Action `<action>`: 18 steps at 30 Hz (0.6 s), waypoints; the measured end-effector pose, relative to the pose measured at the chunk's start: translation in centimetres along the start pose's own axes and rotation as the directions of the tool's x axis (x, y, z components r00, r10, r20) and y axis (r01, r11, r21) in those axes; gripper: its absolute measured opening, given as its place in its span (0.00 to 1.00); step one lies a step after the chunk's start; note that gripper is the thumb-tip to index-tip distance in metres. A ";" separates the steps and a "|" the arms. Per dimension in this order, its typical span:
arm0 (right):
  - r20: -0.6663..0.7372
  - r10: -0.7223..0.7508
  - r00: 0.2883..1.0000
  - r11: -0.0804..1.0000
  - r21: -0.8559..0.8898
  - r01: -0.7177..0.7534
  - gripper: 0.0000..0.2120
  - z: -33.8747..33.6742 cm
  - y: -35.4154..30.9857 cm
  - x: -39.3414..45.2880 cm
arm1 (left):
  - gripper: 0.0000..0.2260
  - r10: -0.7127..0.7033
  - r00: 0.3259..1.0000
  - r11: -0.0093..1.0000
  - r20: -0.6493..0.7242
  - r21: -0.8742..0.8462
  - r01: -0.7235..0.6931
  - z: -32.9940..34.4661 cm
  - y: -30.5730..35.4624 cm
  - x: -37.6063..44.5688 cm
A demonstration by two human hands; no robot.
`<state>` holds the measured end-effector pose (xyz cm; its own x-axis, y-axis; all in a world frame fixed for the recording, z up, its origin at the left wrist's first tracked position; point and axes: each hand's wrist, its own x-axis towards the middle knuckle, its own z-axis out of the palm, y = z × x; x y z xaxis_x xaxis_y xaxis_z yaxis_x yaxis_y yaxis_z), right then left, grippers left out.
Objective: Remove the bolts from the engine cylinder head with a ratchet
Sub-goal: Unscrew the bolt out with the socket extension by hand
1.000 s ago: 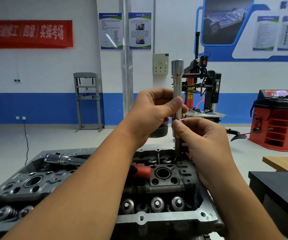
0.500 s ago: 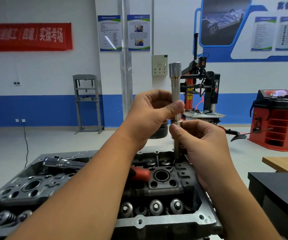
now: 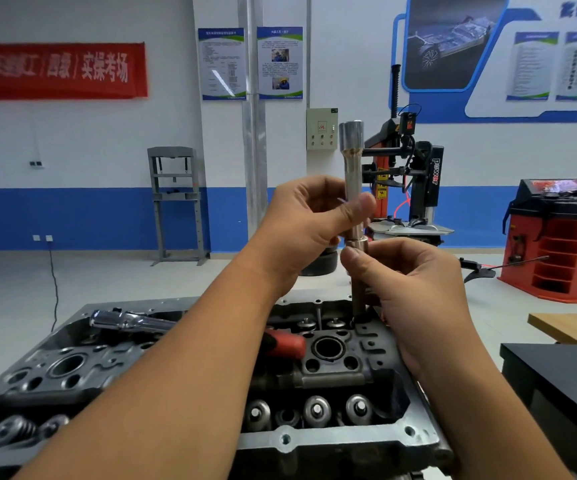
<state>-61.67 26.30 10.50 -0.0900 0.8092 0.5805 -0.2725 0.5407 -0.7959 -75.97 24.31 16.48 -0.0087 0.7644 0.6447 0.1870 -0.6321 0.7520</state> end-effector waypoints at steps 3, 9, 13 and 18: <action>-0.009 0.003 1.000 1.000 -0.011 -0.003 0.05 0.1 0.0 0.0 | 0.09 -0.051 0.992 0.997 0.115 -0.048 0.057 0.2 0.0 -0.1; -0.001 -0.006 1.000 0.999 -0.038 0.006 0.06 0.0 -0.1 -0.1 | 0.06 0.012 1.000 1.000 0.022 -0.023 -0.012 0.2 0.0 -0.1; 0.005 -0.028 1.000 0.998 -0.051 0.028 0.06 0.0 0.0 0.0 | 0.14 0.017 0.999 1.000 -0.039 -0.021 -0.018 0.2 0.1 -0.1; 0.003 -0.029 1.000 0.999 -0.029 0.029 0.06 0.1 0.1 0.1 | 0.08 -0.023 0.995 0.990 0.094 -0.135 0.035 0.3 -0.1 -0.1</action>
<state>-61.80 26.37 10.52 -0.0850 0.7923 0.6041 -0.2474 0.5706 -0.7831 -75.72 24.33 16.34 0.0792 0.7871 0.6117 0.0519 -0.6161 0.7860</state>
